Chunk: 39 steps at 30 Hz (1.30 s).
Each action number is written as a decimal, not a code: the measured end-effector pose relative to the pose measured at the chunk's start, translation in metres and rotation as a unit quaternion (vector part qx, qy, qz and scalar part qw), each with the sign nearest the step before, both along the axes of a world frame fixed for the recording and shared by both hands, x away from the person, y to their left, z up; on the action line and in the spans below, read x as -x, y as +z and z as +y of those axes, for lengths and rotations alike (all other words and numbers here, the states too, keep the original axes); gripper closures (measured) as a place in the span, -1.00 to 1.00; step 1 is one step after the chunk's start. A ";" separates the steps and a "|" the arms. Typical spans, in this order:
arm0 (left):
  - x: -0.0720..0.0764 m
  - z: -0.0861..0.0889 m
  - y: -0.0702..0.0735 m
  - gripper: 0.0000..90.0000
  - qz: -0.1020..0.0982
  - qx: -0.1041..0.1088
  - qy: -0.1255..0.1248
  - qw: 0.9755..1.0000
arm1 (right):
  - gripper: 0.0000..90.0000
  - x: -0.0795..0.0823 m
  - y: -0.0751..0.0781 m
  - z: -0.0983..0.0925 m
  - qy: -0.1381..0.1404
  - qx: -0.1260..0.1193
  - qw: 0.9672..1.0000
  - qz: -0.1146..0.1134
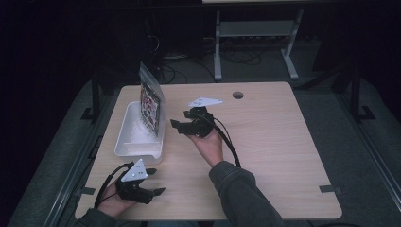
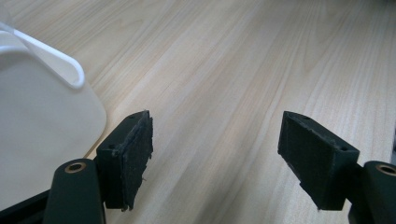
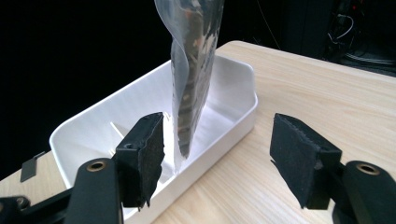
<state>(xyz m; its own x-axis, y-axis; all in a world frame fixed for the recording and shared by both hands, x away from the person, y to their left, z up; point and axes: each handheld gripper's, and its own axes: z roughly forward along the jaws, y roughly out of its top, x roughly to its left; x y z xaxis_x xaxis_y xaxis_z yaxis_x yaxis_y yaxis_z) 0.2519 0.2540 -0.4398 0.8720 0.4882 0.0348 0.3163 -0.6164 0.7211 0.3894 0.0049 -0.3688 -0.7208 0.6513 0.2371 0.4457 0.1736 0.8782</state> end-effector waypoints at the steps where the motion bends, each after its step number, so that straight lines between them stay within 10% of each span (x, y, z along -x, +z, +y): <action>1: 0.000 0.000 0.000 -0.43 0.000 -0.001 0.000 1.000 | -0.24 0.001 0.000 -0.003 0.000 -0.001 1.000 0.001; 39: -0.001 -0.001 -0.001 -0.43 0.000 -0.007 -0.003 1.000 | -0.33 0.037 -0.025 -0.094 -0.019 -0.005 0.999 0.040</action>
